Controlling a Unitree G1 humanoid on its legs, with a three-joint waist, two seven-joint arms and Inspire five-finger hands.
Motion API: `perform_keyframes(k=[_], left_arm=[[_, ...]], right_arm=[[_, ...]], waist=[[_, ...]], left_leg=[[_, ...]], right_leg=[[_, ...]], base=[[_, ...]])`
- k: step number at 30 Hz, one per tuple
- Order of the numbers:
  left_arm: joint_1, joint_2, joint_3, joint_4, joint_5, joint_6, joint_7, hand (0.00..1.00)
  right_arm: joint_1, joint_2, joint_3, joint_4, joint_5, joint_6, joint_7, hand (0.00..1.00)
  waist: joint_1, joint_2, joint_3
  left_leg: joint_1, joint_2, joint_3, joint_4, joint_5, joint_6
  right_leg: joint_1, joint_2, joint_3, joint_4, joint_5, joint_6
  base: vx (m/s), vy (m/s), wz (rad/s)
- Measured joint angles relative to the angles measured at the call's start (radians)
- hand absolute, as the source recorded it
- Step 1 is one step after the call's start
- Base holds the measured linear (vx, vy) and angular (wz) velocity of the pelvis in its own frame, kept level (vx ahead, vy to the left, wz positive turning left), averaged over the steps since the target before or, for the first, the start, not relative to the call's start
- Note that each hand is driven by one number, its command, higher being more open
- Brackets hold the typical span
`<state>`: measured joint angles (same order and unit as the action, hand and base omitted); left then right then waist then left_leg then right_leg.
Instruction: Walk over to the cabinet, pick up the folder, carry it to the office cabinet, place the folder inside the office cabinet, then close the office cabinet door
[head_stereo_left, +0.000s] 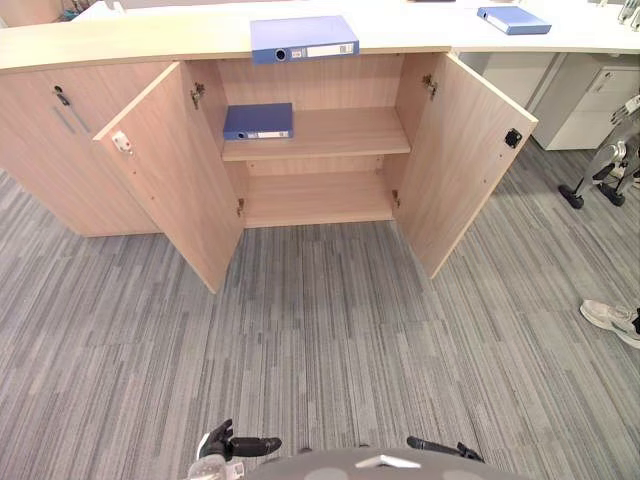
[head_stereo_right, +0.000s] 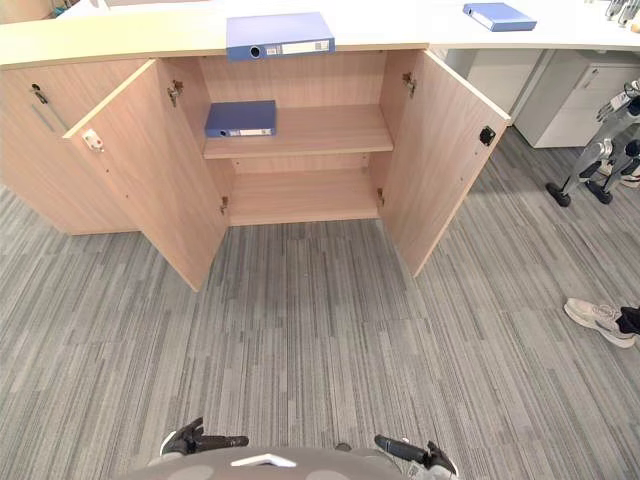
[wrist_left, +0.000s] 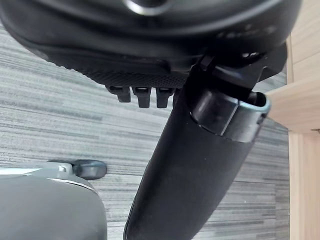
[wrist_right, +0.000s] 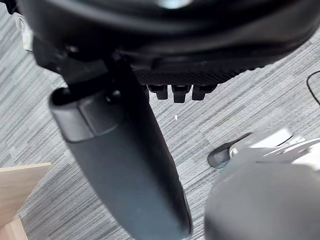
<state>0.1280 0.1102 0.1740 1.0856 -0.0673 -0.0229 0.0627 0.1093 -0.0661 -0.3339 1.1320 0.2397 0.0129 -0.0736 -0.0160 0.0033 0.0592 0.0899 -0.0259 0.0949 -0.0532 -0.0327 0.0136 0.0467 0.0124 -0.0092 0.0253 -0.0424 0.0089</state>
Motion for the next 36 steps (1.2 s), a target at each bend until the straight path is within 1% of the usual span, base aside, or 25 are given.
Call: perform_keyframes(k=[6, 10, 13, 20, 26, 31, 34, 36], left_arm=[[-0.004, -0.001, -0.001, 0.0, 0.001, 0.0, -0.002, 1.0], [-0.004, -0.002, -0.001, 0.0, 0.002, 0.0, -0.002, 1.0], [-0.006, -0.005, -0.001, 0.0, 0.001, 0.0, -0.002, 1.0], [-0.005, -0.007, -0.002, 0.001, 0.001, 0.0, -0.003, 1.0], [-0.006, -0.007, -0.002, 0.005, 0.001, 0.0, -0.003, 1.0], [-0.011, -0.005, -0.002, 0.006, 0.001, -0.002, -0.002, 1.0], [-0.019, 0.001, 0.0, 0.009, 0.0, -0.002, -0.003, 1.0], [-0.02, 0.002, 0.0, 0.007, 0.0, -0.003, -0.003, 1.0]], right_arm=[[-0.046, 0.028, 0.0, 0.001, -0.003, -0.011, 0.002, 1.0], [-0.052, 0.03, 0.0, 0.002, -0.004, -0.013, 0.006, 1.0], [-0.055, 0.03, 0.0, 0.002, -0.004, -0.013, 0.005, 1.0], [-0.055, 0.03, 0.0, 0.002, -0.005, -0.013, 0.005, 1.0], [-0.056, 0.029, 0.0, 0.002, -0.007, -0.013, 0.005, 1.0], [-0.06, 0.028, 0.002, 0.002, -0.014, -0.013, 0.005, 1.0], [-0.069, 0.029, 0.002, 0.001, -0.028, -0.012, 0.005, 1.0], [-0.077, 0.03, 0.003, -0.002, -0.041, -0.012, 0.005, 1.0]], waist=[[-0.002, 0.0, 0.007], [-0.002, 0.001, 0.009], [-0.002, 0.002, 0.023], [-0.002, 0.003, 0.025], [0.0, 0.003, 0.026], [0.007, 0.0, 0.031], [0.008, -0.005, 0.04], [0.011, -0.008, 0.044]], left_leg=[[0.015, 0.0, 0.004, -0.018, -0.001, -0.006], [0.02, 0.0, 0.007, -0.021, -0.001, -0.007], [0.033, -0.001, 0.012, -0.028, -0.001, -0.007], [0.036, -0.001, 0.016, -0.034, 0.003, -0.006], [0.04, 0.002, 0.048, -0.034, 0.0, -0.01], [0.023, 0.004, 0.091, -0.034, -0.001, -0.011], [0.007, 0.005, 0.109, -0.03, -0.01, -0.001], [-0.028, 0.006, 0.128, 0.013, -0.044, 0.007]], right_leg=[[0.01, 0.0, 0.001, -0.013, 0.002, 0.003], [0.013, 0.0, 0.004, -0.014, 0.001, 0.004], [0.029, 0.0, 0.008, -0.018, 0.001, 0.004], [0.027, 0.001, 0.01, -0.025, 0.001, 0.004], [0.026, 0.006, 0.038, -0.033, 0.006, 0.008], [0.002, 0.01, 0.076, -0.047, 0.026, 0.006], [-0.018, 0.013, 0.095, -0.046, 0.032, 0.005], [-0.042, 0.011, 0.111, -0.033, 0.03, 0.008]], base=[[-0.01, -0.004, -0.01], [-0.05, -0.005, -0.03], [-0.07, -0.007, -0.04], [-0.05, -0.014, -0.01], [-0.04, -0.005, -0.13], [-0.07, 0.0, -0.23], [-0.08, 0.009, -0.2], [-0.06, 0.024, -0.29]])
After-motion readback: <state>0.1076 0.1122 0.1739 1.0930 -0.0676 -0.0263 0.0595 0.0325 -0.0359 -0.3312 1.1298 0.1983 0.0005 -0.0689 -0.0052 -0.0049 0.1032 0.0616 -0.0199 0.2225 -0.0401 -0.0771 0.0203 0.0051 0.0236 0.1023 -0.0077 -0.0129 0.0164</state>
